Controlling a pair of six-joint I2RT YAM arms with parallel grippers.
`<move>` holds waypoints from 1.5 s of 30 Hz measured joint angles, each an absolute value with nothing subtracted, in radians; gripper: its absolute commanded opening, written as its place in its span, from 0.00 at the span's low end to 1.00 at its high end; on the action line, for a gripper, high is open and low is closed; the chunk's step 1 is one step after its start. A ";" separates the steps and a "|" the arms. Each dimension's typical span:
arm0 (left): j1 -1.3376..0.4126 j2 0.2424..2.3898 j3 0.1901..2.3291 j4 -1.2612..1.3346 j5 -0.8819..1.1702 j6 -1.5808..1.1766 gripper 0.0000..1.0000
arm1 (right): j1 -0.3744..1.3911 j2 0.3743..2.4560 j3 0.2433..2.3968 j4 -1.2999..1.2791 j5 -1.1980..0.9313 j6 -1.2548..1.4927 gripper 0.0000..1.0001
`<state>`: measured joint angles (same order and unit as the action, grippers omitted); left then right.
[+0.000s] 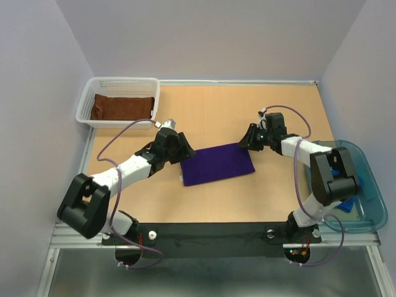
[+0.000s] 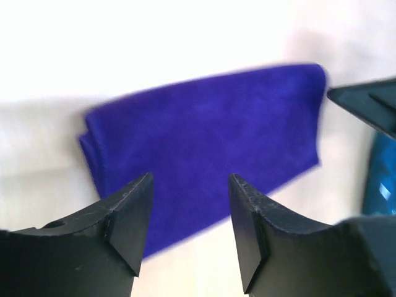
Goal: Fold and stack the towels
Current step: Neatly place the folded towel into the bin
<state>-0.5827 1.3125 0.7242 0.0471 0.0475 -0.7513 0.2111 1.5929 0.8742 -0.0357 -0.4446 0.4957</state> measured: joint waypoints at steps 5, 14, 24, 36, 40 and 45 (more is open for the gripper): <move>-0.486 1.500 0.724 0.105 0.075 -0.723 0.61 | 0.209 1.734 0.876 0.009 -0.398 0.503 0.32; -0.443 1.560 0.734 0.126 0.096 -0.671 0.65 | 0.204 1.705 0.878 0.030 -0.345 0.453 0.35; -0.444 1.304 0.791 0.025 0.041 -0.629 0.68 | 0.203 1.544 0.902 -0.020 -0.355 0.337 0.35; -0.463 1.596 0.835 0.110 0.107 -0.652 0.26 | 0.203 1.763 0.980 -0.008 -0.348 0.344 0.19; -0.463 1.679 0.836 0.131 0.104 -0.663 0.25 | 0.203 1.797 0.980 -0.004 -0.332 0.344 0.17; -0.463 1.686 0.837 0.149 0.074 -0.662 0.29 | 0.203 1.793 0.979 0.007 -0.275 0.333 0.17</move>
